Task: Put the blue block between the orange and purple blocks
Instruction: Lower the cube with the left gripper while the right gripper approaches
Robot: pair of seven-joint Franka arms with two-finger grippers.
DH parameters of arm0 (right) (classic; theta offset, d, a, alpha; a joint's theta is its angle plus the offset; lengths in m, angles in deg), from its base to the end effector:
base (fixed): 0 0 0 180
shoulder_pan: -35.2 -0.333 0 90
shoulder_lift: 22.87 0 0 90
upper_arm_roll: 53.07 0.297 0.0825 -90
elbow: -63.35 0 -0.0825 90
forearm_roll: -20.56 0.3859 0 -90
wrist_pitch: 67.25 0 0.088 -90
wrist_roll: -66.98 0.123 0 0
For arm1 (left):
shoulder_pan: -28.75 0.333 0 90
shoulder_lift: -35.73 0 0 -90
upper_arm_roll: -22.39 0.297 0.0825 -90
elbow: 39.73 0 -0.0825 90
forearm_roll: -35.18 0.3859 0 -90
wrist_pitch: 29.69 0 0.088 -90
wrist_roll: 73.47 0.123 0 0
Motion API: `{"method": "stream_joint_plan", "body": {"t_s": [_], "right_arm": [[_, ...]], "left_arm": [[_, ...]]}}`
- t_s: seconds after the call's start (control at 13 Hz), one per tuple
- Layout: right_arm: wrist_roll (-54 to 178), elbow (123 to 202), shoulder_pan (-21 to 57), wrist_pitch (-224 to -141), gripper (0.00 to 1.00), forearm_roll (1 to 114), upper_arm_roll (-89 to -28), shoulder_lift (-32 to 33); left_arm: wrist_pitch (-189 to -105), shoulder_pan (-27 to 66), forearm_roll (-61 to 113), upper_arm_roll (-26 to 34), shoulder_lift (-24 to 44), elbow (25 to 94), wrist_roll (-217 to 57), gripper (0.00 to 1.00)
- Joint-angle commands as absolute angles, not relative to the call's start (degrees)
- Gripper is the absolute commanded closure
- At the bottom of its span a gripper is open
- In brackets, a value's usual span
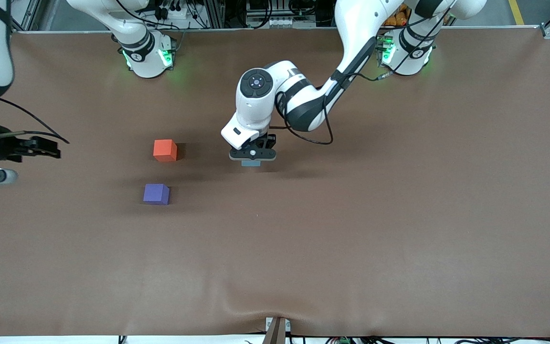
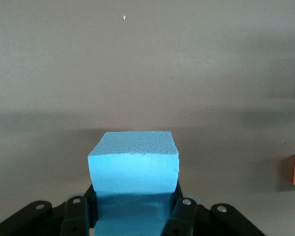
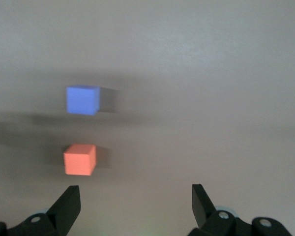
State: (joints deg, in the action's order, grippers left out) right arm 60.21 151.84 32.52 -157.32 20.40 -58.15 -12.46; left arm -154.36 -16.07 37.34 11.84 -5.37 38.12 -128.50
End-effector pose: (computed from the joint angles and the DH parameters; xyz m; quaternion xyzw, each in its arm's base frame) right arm 0.5964 -0.0218 0.4974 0.9963 0.0382 -0.0771 0.0033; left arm 0.4410 -0.5884 0.2807 0.9975 0.0127 -0.0035 0.0701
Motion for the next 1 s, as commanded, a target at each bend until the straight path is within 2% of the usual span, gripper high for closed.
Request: {"method": "stream_joint_plan", "body": {"t_s": [0.0,0.31,0.54,0.92], "right_arm": [[68.6,150.6,29.2,-158.1,0.00,22.8,-58.3,-10.7],[72.4,150.8,26.5,-161.4,0.00,26.3,-58.3,-6.5],[72.4,150.8,26.6,-161.3,0.00,27.0,-58.3,-6.4],[74.4,150.8,25.8,-161.1,0.00,26.7,-58.3,-6.4]], "left_arm": [[-153.1,-17.5,38.0,13.0,-6.5,36.1,-131.3,1.00],[-153.1,-20.1,38.1,14.6,-7.9,36.2,-132.6,1.00],[-153.4,-22.5,37.9,16.7,-9.7,35.9,-133.4,1.00],[-156.0,-23.7,37.9,16.7,-12.5,35.2,-133.8,1.00]]}}
